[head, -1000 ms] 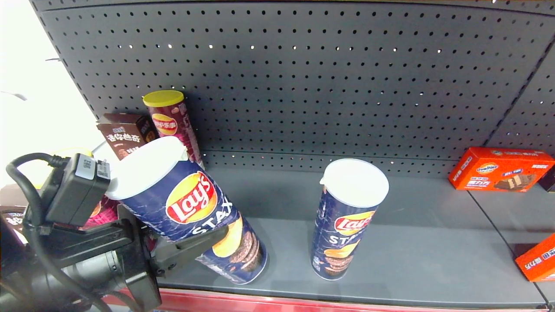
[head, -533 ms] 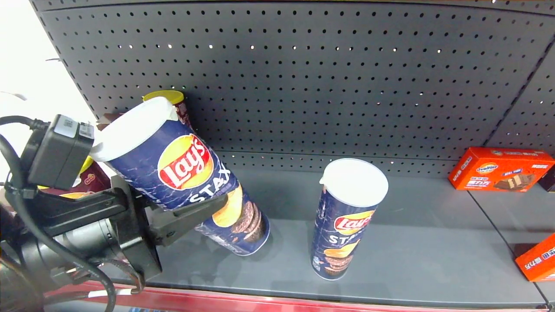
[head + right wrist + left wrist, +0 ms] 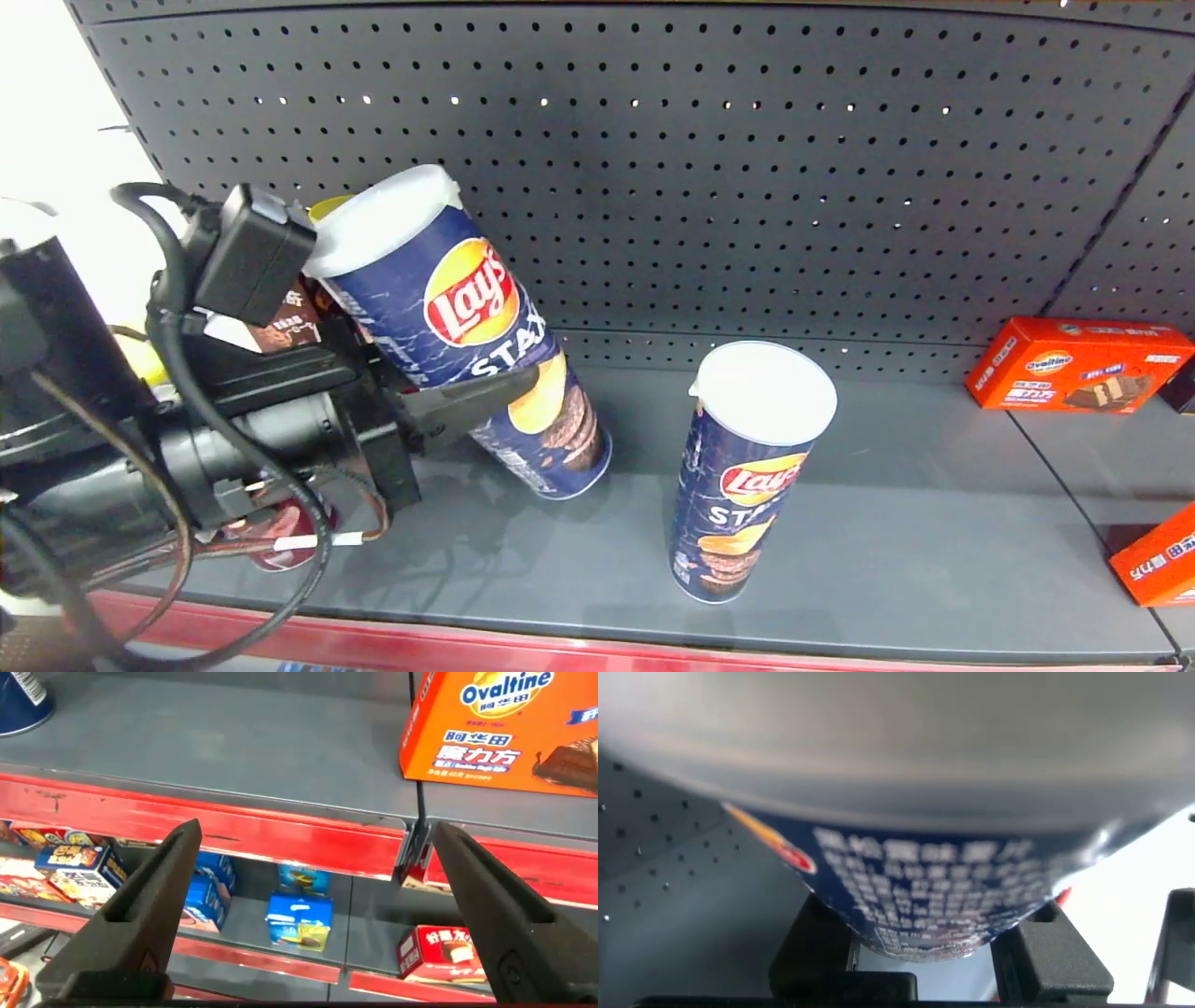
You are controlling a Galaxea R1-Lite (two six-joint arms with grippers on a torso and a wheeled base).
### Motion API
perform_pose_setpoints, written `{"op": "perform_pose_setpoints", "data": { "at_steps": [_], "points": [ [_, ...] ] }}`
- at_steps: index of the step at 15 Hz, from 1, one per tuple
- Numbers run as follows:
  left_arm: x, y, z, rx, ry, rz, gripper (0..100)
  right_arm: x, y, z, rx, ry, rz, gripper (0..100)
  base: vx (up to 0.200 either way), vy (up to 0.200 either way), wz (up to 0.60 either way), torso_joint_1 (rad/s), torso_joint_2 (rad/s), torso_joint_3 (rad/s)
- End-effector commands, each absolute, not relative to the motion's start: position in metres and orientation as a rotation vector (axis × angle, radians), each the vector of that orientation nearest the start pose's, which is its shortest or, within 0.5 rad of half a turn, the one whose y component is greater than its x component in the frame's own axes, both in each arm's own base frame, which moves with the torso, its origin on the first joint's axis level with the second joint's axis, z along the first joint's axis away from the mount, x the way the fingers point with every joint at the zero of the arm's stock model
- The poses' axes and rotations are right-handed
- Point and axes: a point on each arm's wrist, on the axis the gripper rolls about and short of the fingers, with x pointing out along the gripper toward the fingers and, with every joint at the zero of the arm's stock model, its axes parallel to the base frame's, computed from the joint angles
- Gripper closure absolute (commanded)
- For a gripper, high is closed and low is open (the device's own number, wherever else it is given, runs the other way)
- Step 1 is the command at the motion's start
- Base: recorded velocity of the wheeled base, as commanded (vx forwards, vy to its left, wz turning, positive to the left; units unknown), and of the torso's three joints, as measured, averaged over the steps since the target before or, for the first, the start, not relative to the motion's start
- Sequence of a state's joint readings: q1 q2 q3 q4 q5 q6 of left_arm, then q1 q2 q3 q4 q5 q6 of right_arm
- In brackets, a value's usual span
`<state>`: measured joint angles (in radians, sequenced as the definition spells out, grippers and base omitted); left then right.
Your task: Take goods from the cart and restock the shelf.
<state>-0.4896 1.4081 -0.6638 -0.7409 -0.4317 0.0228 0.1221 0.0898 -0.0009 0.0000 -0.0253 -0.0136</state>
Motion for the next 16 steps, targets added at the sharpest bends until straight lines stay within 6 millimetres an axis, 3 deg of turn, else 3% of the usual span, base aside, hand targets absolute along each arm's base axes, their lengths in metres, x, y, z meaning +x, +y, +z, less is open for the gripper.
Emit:
{"op": "perform_pose_setpoints", "data": {
  "at_steps": [1, 5, 16],
  "points": [
    [0.225, -0.134, 0.235, 0.064, 0.077, -0.932, 100, -0.015, -0.002, 0.077, -0.021, 0.094, 0.097, 0, 0.0, 0.0, 0.0, 0.0, 0.0, 0.0],
    [0.238, -0.143, 0.244, 0.12, 0.149, -0.952, 100, -0.015, -0.002, 0.078, -0.021, 0.093, 0.097, 0, 0.0, 0.0, 0.0, 0.0, 0.0, 0.0],
    [0.315, -0.19, 0.244, 0.209, 0.198, -0.974, 100, -0.015, -0.002, 0.078, -0.021, 0.093, 0.099, 0, 0.0, 0.0, 0.0, 0.0, 0.0, 0.0]
  ]
}}
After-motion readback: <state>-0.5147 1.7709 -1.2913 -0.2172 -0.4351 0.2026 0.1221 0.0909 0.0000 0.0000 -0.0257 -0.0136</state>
